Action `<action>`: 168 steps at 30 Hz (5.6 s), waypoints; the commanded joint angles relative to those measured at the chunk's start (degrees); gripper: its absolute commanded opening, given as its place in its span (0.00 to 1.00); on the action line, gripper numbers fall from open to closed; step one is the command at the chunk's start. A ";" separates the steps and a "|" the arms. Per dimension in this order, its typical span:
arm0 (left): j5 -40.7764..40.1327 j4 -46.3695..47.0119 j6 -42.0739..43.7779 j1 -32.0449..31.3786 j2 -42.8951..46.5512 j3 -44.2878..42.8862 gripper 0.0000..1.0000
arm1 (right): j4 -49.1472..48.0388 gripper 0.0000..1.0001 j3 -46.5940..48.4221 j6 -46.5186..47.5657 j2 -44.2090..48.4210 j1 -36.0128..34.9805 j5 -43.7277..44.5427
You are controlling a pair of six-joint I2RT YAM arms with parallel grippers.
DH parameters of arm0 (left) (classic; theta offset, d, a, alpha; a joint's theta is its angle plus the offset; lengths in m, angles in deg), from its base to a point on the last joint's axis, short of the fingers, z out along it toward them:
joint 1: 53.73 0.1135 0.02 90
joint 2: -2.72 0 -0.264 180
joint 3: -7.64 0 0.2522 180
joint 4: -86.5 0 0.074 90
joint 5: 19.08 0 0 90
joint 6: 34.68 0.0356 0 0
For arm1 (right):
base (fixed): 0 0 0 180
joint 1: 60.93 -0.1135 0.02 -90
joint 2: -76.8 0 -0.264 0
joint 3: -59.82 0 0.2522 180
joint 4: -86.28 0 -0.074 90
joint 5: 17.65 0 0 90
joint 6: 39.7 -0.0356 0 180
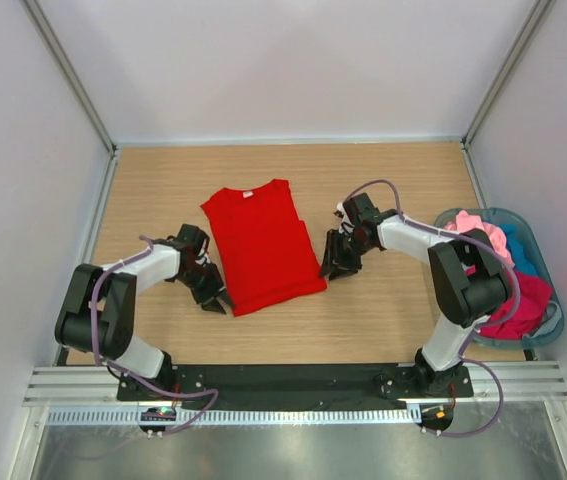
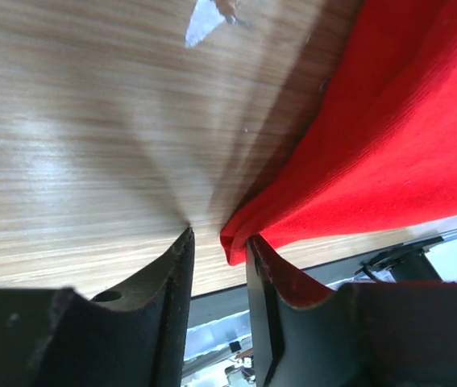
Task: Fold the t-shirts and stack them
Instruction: Fold the tshirt
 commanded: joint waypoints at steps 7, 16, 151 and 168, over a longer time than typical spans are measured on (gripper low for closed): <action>0.29 0.85 -2.27 -1.01 1.44 1.56 0.35 | 4.18 0.43 2.26 0.98 -1.65 -0.14 0.04; -2.08 1.64 -1.83 -1.27 -0.14 5.52 0.31 | 1.02 0.34 -3.90 1.16 -2.80 -0.05 1.78; -12.12 4.54 6.08 5.94 -28.27 -53.37 0.33 | -5.75 0.63 62.81 1.07 -38.67 3.73 -8.23; -18.79 -4.68 12.84 3.56 -24.40 -43.52 0.35 | -14.71 0.39 20.55 1.60 -16.18 3.03 -5.50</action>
